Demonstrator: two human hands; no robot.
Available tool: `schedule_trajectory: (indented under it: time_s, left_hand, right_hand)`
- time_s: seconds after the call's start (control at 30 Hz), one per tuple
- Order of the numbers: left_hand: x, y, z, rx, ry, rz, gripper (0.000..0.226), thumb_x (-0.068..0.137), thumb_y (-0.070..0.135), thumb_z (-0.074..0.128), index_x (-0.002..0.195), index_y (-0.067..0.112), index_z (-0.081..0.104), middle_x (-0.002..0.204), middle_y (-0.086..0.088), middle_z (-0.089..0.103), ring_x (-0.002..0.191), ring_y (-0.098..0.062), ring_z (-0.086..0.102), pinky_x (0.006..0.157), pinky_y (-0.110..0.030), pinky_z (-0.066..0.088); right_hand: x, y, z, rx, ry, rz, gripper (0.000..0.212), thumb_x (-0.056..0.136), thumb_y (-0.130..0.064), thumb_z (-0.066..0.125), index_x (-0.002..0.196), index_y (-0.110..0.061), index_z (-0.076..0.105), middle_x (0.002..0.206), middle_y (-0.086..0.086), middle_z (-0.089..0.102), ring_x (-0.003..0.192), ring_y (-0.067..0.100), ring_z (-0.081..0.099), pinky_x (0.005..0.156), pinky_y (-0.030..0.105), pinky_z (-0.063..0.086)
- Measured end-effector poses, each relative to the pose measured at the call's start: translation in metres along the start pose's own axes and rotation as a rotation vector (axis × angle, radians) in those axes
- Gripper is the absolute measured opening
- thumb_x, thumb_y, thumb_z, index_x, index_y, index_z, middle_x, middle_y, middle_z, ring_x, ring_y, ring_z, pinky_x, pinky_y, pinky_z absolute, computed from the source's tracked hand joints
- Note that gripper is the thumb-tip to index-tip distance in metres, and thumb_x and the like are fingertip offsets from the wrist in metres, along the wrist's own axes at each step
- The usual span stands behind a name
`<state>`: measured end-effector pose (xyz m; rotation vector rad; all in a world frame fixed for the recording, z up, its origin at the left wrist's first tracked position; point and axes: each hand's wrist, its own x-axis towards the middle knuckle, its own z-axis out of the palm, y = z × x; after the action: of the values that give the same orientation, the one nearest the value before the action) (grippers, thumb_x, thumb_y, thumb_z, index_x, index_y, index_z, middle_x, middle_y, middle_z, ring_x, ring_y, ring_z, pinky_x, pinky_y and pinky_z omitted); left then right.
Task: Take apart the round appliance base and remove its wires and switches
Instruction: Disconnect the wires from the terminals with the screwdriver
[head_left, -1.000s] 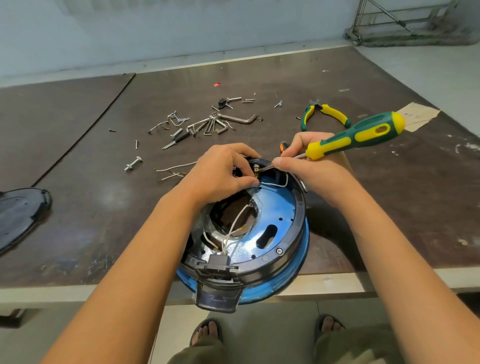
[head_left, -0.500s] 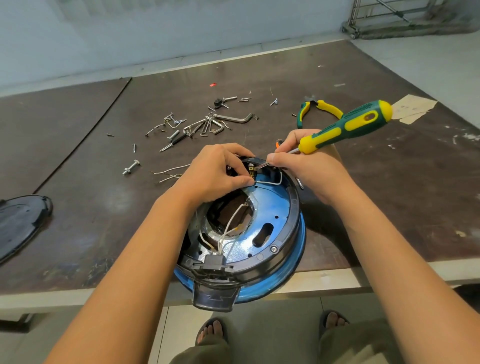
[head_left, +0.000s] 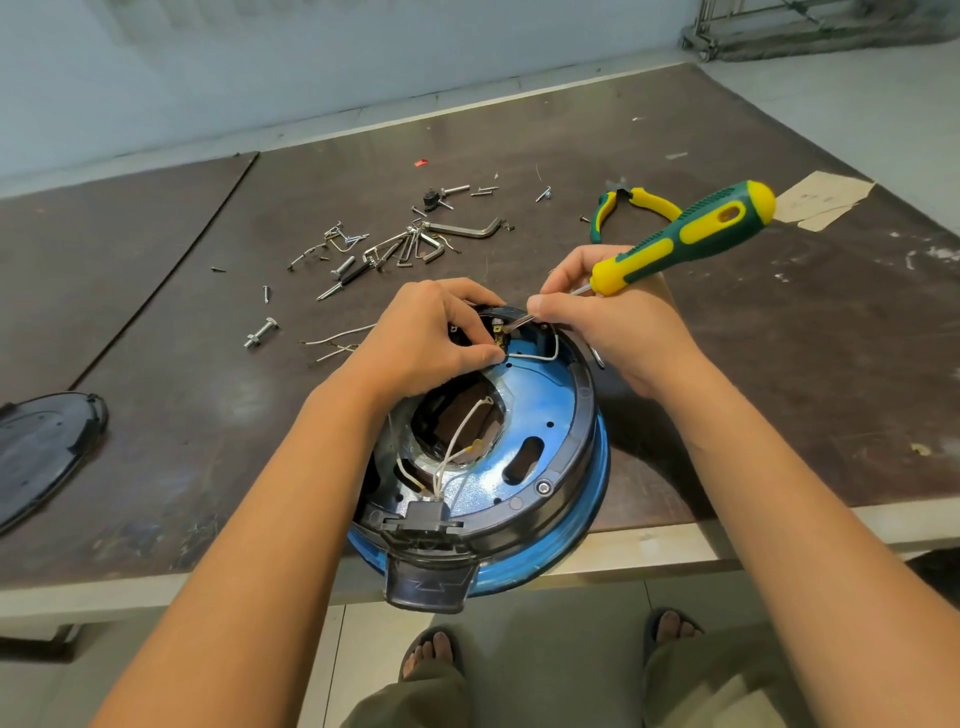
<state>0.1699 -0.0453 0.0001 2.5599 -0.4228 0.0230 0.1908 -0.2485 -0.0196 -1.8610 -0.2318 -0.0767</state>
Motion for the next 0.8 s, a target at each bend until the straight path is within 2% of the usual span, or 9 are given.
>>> schedule_trajectory:
  time_s: [0.13,0.37,0.8]
  left_hand:
    - [0.0003,0.0010,-0.0003,0.004,-0.002,-0.005,0.018,0.081,0.025,0.078,0.071,0.038,0.072,0.124,0.017,0.063,0.110,-0.002,0.056,0.095,-0.027,0.046]
    - [0.0008,-0.0003,0.0003,0.002,0.003,-0.005,0.014,0.080,0.023,0.080,0.072,0.034,0.076,0.122,0.017,0.063,0.108,0.000,0.057,0.095,-0.030,0.046]
    - [0.0000,0.0014,0.0001,0.013,0.002,-0.003,0.012,0.080,0.023,0.079,0.072,0.032,0.076,0.122,0.017,0.063,0.109,-0.001,0.056,0.098,-0.031,0.045]
  right_hand:
    - [0.0007,0.0000,0.0001,0.023,0.007,0.018,0.014,0.082,-0.017,0.083,0.083,-0.012,0.070,0.085,0.004,0.074,0.084,0.019,0.073,0.082,0.047,0.063]
    - [0.0002,0.0012,0.0012,0.032,0.011,0.005,0.014,0.081,-0.016,0.083,0.082,-0.011,0.070,0.082,0.006,0.074,0.082,0.020,0.074,0.080,0.047,0.064]
    - [0.0021,0.0013,-0.0009,0.005,-0.005,-0.023,0.013,0.082,-0.018,0.083,0.085,-0.014,0.071,0.082,0.001,0.073,0.078,0.013,0.071,0.073,0.031,0.062]
